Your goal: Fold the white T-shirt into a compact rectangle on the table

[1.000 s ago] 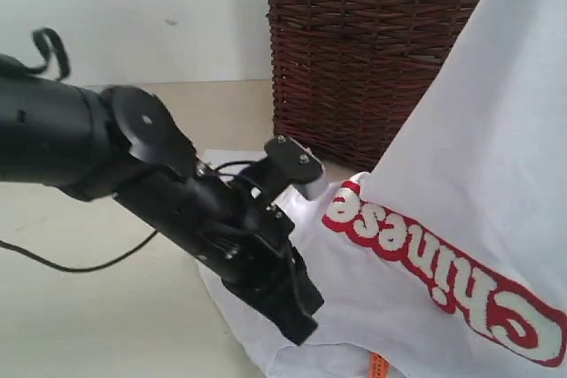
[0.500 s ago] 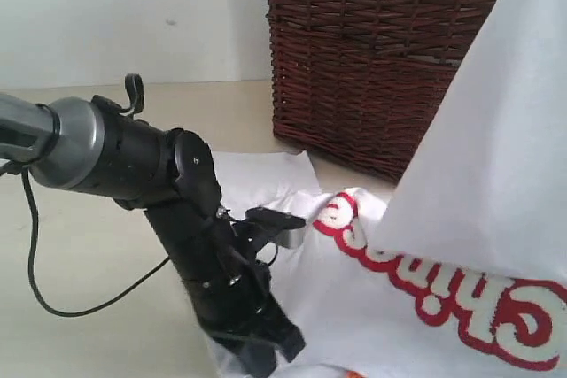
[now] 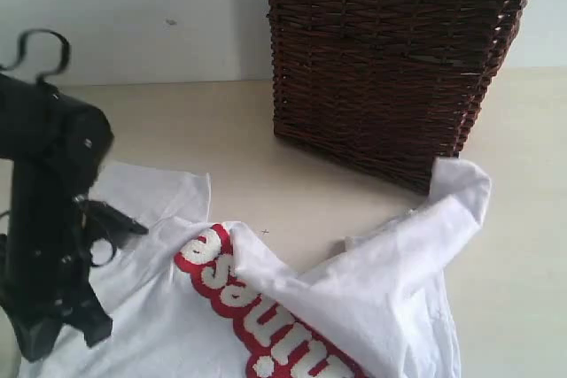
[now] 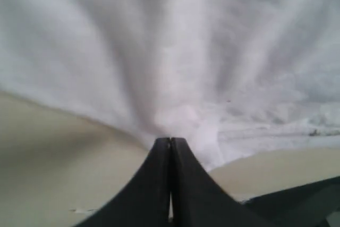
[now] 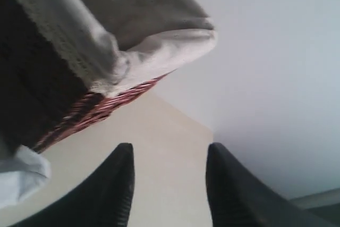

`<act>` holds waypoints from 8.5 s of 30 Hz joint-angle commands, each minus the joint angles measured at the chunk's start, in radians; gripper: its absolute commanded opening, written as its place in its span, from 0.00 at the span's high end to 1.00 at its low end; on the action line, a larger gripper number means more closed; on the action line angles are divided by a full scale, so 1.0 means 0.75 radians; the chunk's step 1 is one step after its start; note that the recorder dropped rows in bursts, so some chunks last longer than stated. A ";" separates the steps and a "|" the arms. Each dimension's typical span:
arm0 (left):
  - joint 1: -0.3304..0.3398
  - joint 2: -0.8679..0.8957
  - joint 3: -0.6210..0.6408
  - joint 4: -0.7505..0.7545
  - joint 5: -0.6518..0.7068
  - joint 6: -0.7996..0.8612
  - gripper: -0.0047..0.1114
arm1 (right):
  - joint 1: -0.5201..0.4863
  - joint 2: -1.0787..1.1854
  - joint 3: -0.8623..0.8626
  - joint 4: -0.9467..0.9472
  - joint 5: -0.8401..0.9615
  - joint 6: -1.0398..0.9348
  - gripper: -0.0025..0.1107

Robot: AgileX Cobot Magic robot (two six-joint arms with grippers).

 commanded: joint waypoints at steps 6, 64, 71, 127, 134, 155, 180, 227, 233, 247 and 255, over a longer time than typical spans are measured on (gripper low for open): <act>-0.003 -0.548 0.068 -0.779 -0.091 0.715 0.90 | -0.008 -0.007 0.007 0.323 -0.009 -0.092 0.73; -0.447 -1.240 0.447 -0.068 -0.339 -0.209 0.96 | -0.866 0.141 0.851 2.383 -1.446 -1.164 0.98; -0.447 -1.084 0.637 -0.748 -0.419 0.301 0.96 | -0.769 -0.345 1.016 2.383 -1.204 -1.118 0.98; 0.333 -0.634 0.017 -0.752 -0.653 0.435 0.96 | -0.435 0.455 1.002 2.287 -1.135 -1.354 0.67; 0.333 -0.840 0.229 -0.828 -0.758 0.432 0.96 | -0.435 0.688 0.792 1.615 -1.065 -0.731 0.67; 0.187 -0.868 0.287 -0.878 -0.785 0.460 0.96 | -0.435 1.048 0.601 1.457 -0.804 -0.743 0.98; 0.178 -0.870 0.284 -0.925 -0.764 0.460 0.96 | -0.264 1.102 0.563 1.258 -0.775 -0.763 0.98; 0.178 -0.870 0.284 -0.971 -0.724 0.499 0.96 | -0.070 0.788 0.457 0.843 -0.466 -0.482 0.98; 0.178 -0.870 0.284 -0.973 -0.724 0.510 0.96 | -0.070 0.747 0.459 1.163 -0.451 -0.667 0.95; 0.178 -0.870 0.284 -0.979 -0.718 0.525 0.96 | -0.070 1.077 0.457 1.242 -0.438 -0.693 0.79; 0.178 -0.870 0.284 -0.992 -0.718 0.525 0.96 | 0.013 0.996 0.348 1.184 -0.264 -0.746 0.98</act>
